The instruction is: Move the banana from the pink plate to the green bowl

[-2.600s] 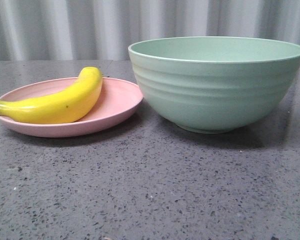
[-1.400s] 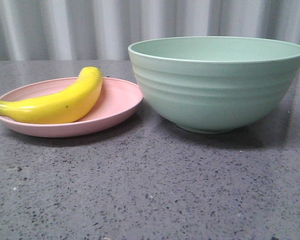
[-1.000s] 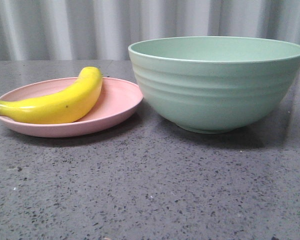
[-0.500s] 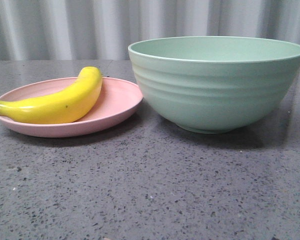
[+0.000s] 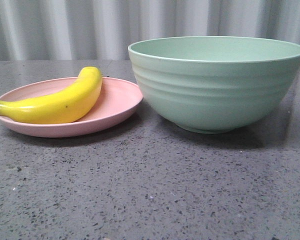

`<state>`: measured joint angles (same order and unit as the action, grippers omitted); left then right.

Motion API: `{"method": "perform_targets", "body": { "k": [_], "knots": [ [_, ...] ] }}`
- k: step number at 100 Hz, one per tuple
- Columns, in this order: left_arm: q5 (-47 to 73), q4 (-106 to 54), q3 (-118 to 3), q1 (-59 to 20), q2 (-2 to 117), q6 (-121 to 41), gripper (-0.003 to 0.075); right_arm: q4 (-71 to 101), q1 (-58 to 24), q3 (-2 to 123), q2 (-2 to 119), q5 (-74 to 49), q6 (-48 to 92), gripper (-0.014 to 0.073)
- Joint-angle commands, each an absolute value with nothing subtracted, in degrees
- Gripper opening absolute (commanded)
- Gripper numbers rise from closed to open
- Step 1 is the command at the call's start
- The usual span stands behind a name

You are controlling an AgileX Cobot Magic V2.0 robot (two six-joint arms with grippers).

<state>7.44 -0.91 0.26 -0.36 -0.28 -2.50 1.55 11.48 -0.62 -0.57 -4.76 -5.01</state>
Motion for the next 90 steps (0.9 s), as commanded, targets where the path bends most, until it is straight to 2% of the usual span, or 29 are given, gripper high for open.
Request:
{"method": "perform_targets", "body": {
  "k": [1,30,46,57,77,90],
  "knots": [
    [2.38,-0.83,0.83,-0.39,-1.73,-2.19,-0.002,1.52,11.85,-1.91,-1.59,-0.82,-4.76,-0.0062],
    [0.0,-2.74,0.0,-0.39,-1.73,-2.19,-0.002,3.86,11.85,-1.65,-1.59,-0.82,-4.9,-0.0062],
    [0.0,-2.49,-3.4,-0.39,-0.42,-2.19,-0.002,7.38,11.85,1.82,0.02,-6.12,-4.88,-0.0062],
    [0.92,-3.96,-7.02,-0.39,2.55,-2.08,-0.002,6.24,11.85,5.22,4.85,-7.25,-4.77,-0.0061],
    [-0.39,-3.83,-13.31,-0.39,10.64,-2.08,-0.002,3.82,11.85,14.32,18.05,-18.99,-4.77,-0.0061],
    [-5.91,-3.83,-14.83,-0.39,16.25,-2.08,-0.002,3.82,11.85,18.44,24.87,-17.53,-4.77,-0.0062]
  ]
}}
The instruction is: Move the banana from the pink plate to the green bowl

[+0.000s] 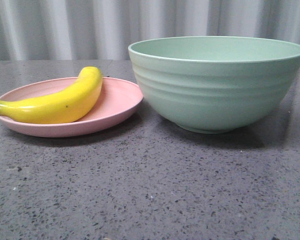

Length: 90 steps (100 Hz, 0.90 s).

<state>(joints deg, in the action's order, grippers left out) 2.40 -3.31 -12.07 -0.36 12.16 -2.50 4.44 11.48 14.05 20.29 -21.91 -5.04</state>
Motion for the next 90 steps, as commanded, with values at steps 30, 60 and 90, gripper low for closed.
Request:
{"method": "perform_targets", "body": {
  "k": [30,60,90],
  "knots": [
    [-18.29,-3.83,-14.83,-0.39,27.44,-2.08,0.0285,4.06,10.64,18.71,26.23,-12.54,-4.77,-0.0062],
    [-21.34,-0.56,-17.07,-2.6,33.31,-2.08,0.0492,4.06,10.64,17.36,26.23,-9.89,-4.77,-0.0062],
    [-0.41,1.5,-32.09,-14.02,44.33,-2.08,0.0493,4.06,10.64,17.08,26.23,-9.36,-4.77,-0.0062]
  ]
}}
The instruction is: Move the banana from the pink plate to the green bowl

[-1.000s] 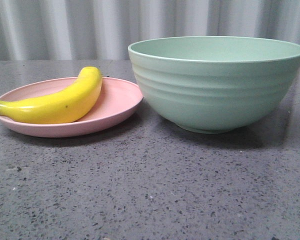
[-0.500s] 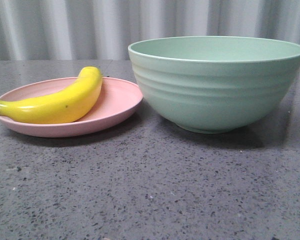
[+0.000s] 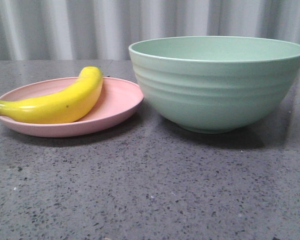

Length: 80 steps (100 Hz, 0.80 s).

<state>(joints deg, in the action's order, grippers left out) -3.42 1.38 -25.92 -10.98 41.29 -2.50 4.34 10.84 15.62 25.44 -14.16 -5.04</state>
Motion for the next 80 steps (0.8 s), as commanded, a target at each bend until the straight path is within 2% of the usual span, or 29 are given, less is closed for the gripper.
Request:
{"method": "perform_targets", "body": {
  "k": [1,29,56,80],
  "knots": [
    [0.0,1.5,-32.47,-14.59,44.95,-2.08,0.0492,4.06,10.64,17.08,26.23,-9.36,-4.77,-0.0062],
    [15.79,0.85,-45.21,-24.84,57.15,-2.08,0.0493,4.06,10.64,17.08,26.23,-9.09,-4.77,-0.0062],
    [32.74,-6.89,-54.81,-29.58,70.68,-2.54,0.0493,4.06,10.64,17.08,26.23,-9.09,-4.77,-0.0062],
    [34.35,-9.51,-58.73,-32.1,79.57,-2.78,0.0492,4.06,10.08,17.08,26.23,-9.09,-4.77,-0.0062]
  ]
}}
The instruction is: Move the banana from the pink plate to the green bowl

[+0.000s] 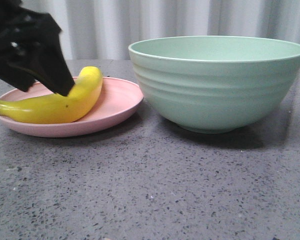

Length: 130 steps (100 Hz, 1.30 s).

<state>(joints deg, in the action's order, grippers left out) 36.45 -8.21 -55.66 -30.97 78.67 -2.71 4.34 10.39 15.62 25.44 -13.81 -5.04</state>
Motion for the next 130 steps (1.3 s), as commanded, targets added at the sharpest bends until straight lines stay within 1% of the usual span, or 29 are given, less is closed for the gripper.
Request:
{"method": "perform_targets", "body": {
  "k": [1,17,32,38,45,55,62,69,74,86,98,116,123,130],
  "knots": [
    [34.35,-9.51,-58.73,-32.09,79.95,-2.78,0.0492,4.06,10.08,17.08,26.23,-9.09,-4.77,-0.0062],
    [34.23,-9.51,-59.98,-32.36,83.39,-2.98,0.0492,4.06,9.99,17.08,26.23,-8.96,-4.77,-0.0062],
    [34.23,-9.41,-59.98,-32.36,84.55,-3.26,0.0492,4.06,9.86,17.08,26.23,-8.96,-4.77,-0.0062],
    [34.23,-9.41,-59.98,-32.36,84.55,-3.26,0.0481,4.06,9.65,17.08,26.23,-8.96,-4.77,-0.0062],
    [33.93,-9.41,-59.98,-32.36,84.55,-3.26,0.043,4.06,9.6,17.08,26.23,-8.42,-4.77,-0.0062],
    [33.81,-9.41,-59.98,-32.36,84.55,-3.26,0.0316,4.06,9.6,17.08,26.23,-8.17,-4.77,-0.0062],
    [33.81,-9.41,-59.98,-32.36,84.55,-3.39,0.0251,4.06,9.6,17.08,26.23,-8.17,-4.77,-0.0062],
    [33.81,-9.41,-59.98,-32.36,84.55,-3.85,0.0204,4.06,9.6,17.08,26.23,-8.17,-4.77,-0.0062],
    [33.81,-9.41,-59.98,-32.36,84.55,-3.9,0.0185,4.06,9.6,17.08,26.23,-8.17,-4.77,-0.0062],
    [33.97,-9.41,-60.51,-32.36,84.55,-4.27,0.0185,4.06,9.34,17.47,26.23,-9.42,-4.77,-0.0062],
    [34.31,-10.64,-62.5,-32.36,84.04,-4.25,0.0185,2.65,7.27,20.41,26.37,-14.33,-4.14,-0.0062],
    [35.05,-15.28,-66.96,-32.47,80.95,-8.89,0.0185,-3.61,0.04,28.58,30.42,-23.44,-3.9,-0.0058],
    [35.98,-17.91,-68.58,-32.47,79.86,-10.93,0.0185,-3.63,-3.33,32.72,33.77,-27.65,-3.9,-0.0027],
    [37.24,-20.54,-69.98,-32.9,78.97,-13.4,0.0185,-3.63,-6.54,37.12,37.66,-31.44,-3.9,0.0055]
  ]
}}
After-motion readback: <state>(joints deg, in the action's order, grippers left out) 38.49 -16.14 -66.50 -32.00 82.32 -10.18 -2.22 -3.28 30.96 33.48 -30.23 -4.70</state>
